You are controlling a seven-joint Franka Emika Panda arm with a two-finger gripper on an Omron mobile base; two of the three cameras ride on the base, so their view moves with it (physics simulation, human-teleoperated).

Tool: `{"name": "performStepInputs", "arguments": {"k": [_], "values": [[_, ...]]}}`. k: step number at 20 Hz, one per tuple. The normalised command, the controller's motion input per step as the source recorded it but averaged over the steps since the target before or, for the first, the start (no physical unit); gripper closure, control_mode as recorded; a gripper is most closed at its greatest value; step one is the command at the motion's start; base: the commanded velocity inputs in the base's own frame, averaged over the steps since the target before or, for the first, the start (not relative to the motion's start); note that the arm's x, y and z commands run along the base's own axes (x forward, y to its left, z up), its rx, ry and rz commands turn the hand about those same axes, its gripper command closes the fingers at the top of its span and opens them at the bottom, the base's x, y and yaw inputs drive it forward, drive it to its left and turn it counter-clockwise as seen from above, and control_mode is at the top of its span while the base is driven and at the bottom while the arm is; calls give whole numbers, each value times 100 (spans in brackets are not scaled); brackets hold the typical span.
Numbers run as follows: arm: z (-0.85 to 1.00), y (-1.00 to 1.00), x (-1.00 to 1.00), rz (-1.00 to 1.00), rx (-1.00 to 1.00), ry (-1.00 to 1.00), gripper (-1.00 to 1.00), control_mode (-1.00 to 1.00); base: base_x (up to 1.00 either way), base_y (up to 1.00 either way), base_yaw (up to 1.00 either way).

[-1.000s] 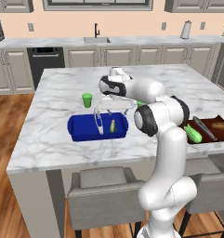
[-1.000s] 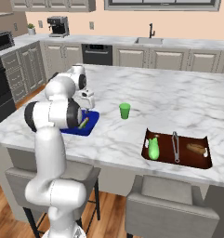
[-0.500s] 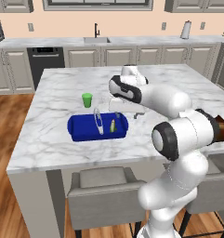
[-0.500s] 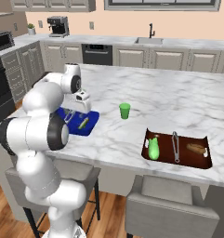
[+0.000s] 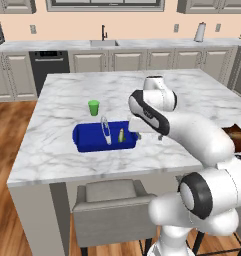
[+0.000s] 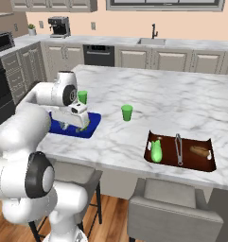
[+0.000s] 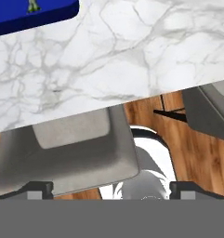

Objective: Gather the potato and corn from the fridge and place them on a tray on the dining counter. Then gather the fishs from the fridge and place them on the other tray.

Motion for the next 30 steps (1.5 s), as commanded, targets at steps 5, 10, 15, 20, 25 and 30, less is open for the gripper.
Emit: {"name": "performStepInputs", "arguments": {"k": [5, 10, 15, 20, 25, 30], "values": [[11, -30, -80, 1, -7, 5, -100, -100, 0, 0, 0], [-2, -2, -61, 4, -3, 13, -100, -100, 0, 0, 0], [-7, 2, -36, 0, 5, 6, -100, -100, 0, 0, 0], [0, 0, -2, 0, 0, -2, -100, 100, -12, 0, -10], [0, 0, 0, 0, 0, 0, -100, 100, -16, -1, -90], [0, 0, 0, 0, 0, 0, -100, 100, 0, -10, -97]]}}
